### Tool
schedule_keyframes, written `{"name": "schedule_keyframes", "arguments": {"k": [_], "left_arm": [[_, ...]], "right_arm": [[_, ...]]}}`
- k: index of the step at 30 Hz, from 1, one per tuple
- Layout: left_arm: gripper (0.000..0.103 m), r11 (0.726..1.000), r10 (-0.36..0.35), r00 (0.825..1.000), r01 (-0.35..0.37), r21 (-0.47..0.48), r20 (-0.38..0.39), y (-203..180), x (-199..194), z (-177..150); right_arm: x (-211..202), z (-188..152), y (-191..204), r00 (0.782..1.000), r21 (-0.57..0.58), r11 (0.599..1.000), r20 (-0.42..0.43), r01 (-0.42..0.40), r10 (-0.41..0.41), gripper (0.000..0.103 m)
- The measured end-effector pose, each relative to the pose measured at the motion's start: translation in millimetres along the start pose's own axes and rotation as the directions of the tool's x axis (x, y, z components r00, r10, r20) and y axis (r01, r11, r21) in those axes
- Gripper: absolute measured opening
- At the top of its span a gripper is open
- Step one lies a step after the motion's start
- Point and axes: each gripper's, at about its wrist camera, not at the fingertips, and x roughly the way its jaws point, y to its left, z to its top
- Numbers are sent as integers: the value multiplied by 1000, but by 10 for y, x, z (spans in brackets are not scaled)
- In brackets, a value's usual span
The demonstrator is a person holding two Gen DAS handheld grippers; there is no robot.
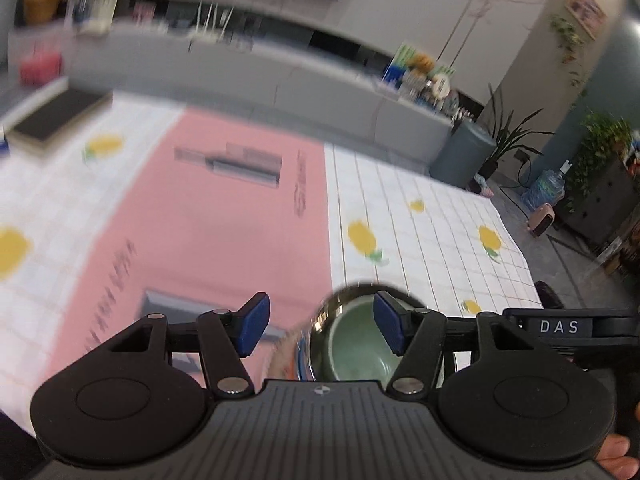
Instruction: Organize plates and bowls
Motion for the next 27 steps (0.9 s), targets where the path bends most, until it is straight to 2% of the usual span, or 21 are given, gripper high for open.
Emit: {"name": "schedule_keyframes", "arguments": {"k": [5,12,15,20,27], "left_arm": [[70,990,35,994,-49,136,101,-190,-282,29],[70,965,43,984,-86,250,171,-368,-536,-76],[70,952,63,977,-120,283,203,-413,-593,-147],[71,930,100,954,-190,314,282,-453,-690,-262],[71,909,129,946,-232,346,297,-434,-706,-438]], "right_arm": [[-277,-58,174,991,-101,993,123,58,-46,73],[-511,-238,343,973,-179,978,219,109,-69,75],[-583,-363,403,961,-205,969,266,137,-80,75],[-668,-581,457,943,-224,960,321,170,-92,76],[-778,-951,501,911,-219,957,402,190,-89,76]]}}
